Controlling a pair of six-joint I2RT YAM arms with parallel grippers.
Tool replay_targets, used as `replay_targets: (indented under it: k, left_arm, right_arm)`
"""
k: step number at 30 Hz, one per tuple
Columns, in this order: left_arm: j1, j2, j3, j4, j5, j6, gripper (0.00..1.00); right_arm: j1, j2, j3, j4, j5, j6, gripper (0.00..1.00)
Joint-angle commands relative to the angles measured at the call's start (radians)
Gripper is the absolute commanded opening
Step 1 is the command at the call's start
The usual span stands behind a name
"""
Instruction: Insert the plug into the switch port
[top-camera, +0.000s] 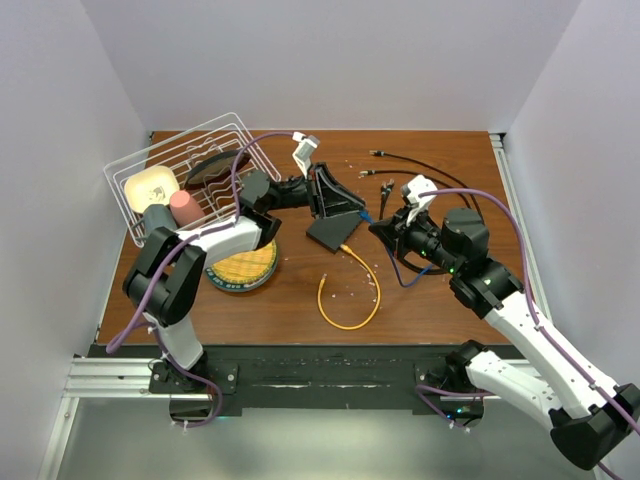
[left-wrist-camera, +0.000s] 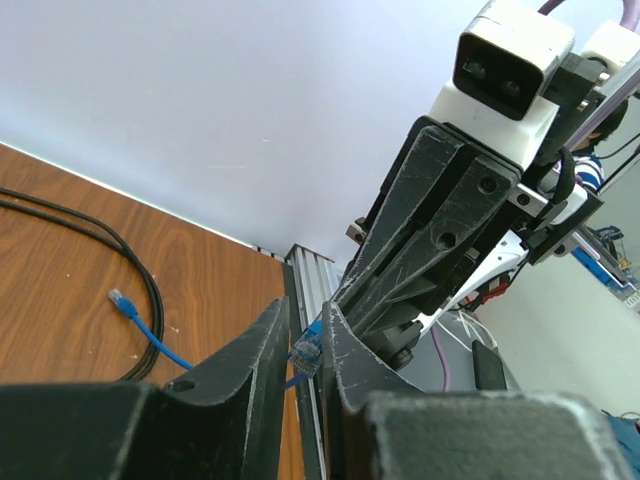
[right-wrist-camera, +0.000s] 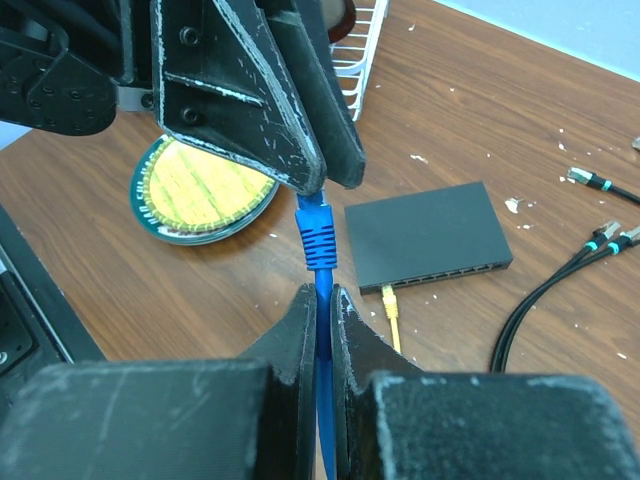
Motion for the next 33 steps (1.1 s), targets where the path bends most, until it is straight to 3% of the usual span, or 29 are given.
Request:
replay_targets:
  k: [1, 2, 3, 6, 10, 13, 26, 33]
  left_arm:
    - [-0.007, 0.011, 0.041, 0.024, 0.020, 0.013, 0.11]
    - [-0.007, 0.010, 0.041, 0.024, 0.023, 0.016, 0.02]
    - [-0.007, 0.010, 0.041, 0.025, 0.023, 0.018, 0.00]
    - [-0.009, 0.002, 0.035, 0.007, 0.029, 0.038, 0.00]
    - [-0.010, -0.038, 0.030, -0.086, 0.026, 0.149, 0.00]
    - [-0.013, -0.059, 0.030, -0.136, 0.026, 0.197, 0.00]
    - [-0.017, -0.075, 0.030, -0.140, 0.033, 0.197, 0.00]
    - [-0.017, -0.070, 0.032, -0.134, 0.035, 0.193, 0.00]
  right_arm:
    - [0.006, -0.008, -0.003, 0.051, -0.003, 0.016, 0.00]
    - [0.008, -0.002, -0.002, 0.049, -0.003, 0.014, 0.00]
    - [0.006, 0.001, 0.002, 0.049, -0.004, 0.018, 0.02]
    - [0.006, 0.005, 0.009, 0.049, -0.001, 0.018, 0.16]
    - [0.006, 0.013, 0.028, 0.042, 0.011, 0.002, 0.43]
    - [0.008, 0.028, 0.040, 0.042, 0.008, -0.005, 0.48]
    - [0.006, 0.067, 0.034, 0.063, -0.009, -0.002, 0.36]
    - [0.006, 0.074, 0.032, 0.074, -0.006, 0.004, 0.19]
